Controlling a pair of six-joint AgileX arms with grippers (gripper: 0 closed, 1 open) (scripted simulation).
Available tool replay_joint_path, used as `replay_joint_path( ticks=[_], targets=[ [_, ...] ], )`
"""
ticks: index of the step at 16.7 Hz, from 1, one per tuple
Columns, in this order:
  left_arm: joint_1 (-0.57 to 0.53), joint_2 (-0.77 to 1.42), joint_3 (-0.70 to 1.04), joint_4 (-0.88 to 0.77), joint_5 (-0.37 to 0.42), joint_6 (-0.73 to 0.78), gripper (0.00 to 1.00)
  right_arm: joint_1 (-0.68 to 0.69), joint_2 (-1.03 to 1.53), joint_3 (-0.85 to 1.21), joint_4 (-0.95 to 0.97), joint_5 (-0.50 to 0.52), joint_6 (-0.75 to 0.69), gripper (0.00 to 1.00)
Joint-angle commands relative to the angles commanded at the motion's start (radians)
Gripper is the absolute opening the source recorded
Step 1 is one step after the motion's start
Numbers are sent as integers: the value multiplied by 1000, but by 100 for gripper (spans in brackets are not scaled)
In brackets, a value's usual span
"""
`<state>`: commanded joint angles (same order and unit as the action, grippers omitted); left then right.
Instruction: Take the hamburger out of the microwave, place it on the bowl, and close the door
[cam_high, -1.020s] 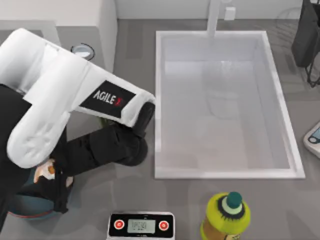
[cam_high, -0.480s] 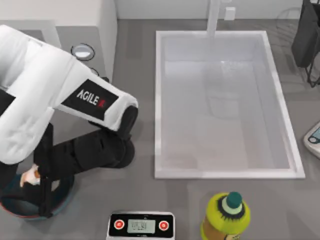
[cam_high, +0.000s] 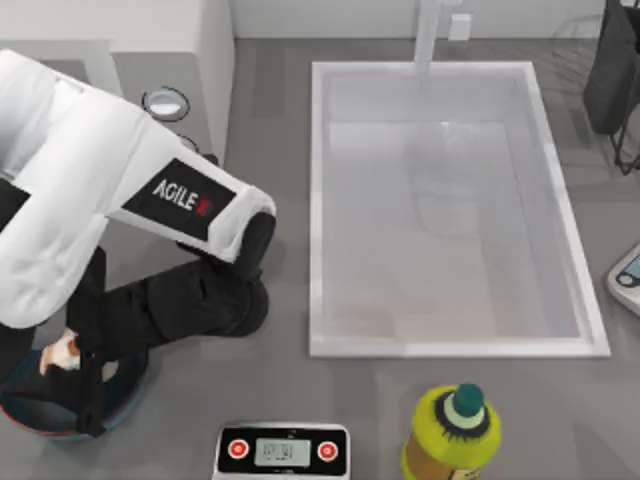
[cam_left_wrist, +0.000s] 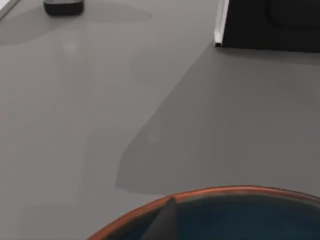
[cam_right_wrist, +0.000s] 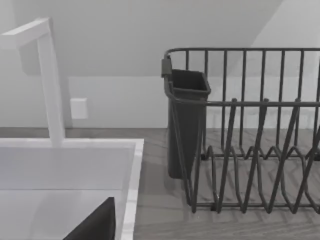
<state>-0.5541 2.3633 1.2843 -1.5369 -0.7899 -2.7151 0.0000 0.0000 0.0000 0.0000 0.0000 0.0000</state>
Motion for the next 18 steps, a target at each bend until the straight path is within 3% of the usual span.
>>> replay_joint_path(
  ticks=[8, 18],
  targets=[
    [0, 0, 0, 0, 0, 0, 98, 0, 0, 0, 0, 0, 0, 100],
    [-12, -48, 3, -26, -16, -40, 100, 0, 0, 0, 0, 0, 0, 100]
  ],
)
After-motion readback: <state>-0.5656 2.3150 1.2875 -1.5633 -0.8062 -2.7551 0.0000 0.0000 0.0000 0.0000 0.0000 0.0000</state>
